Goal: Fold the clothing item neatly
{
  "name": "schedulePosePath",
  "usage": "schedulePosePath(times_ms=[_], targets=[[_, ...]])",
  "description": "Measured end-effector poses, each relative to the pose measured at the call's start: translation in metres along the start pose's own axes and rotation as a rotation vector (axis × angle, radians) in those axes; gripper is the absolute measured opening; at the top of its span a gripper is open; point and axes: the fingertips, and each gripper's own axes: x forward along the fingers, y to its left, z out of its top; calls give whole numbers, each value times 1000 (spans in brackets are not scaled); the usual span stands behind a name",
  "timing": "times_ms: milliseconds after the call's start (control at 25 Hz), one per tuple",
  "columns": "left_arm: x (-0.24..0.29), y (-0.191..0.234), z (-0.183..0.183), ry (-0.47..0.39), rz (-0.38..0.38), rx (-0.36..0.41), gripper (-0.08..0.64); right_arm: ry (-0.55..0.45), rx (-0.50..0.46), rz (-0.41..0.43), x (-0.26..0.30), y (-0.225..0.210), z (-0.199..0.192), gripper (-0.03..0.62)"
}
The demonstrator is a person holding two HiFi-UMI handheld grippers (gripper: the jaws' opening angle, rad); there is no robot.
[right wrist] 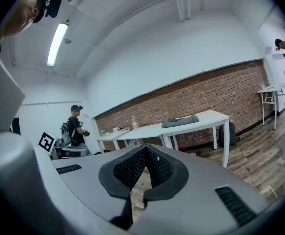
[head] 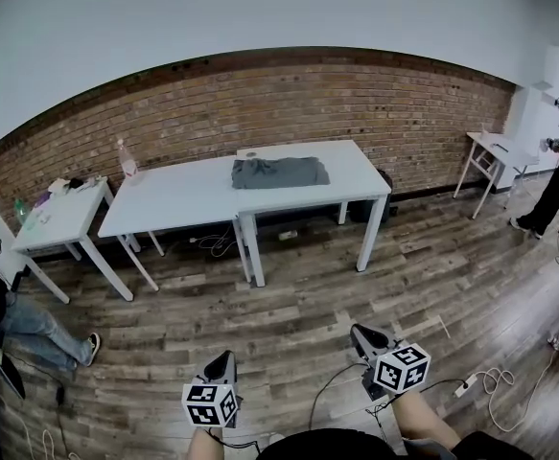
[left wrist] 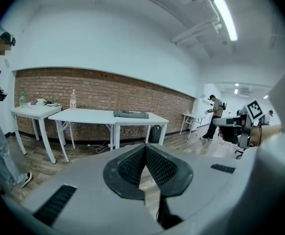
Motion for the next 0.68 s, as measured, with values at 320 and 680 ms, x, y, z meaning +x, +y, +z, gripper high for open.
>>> schedulePosePath(times_ms=[320, 680], targets=[[4, -23, -8, 32, -44, 11, -2, 8, -18, 34, -4, 2, -4, 1], [-1, -14, 1, 13, 24, 4, -2, 21, -18, 43, -5, -6, -6, 2]])
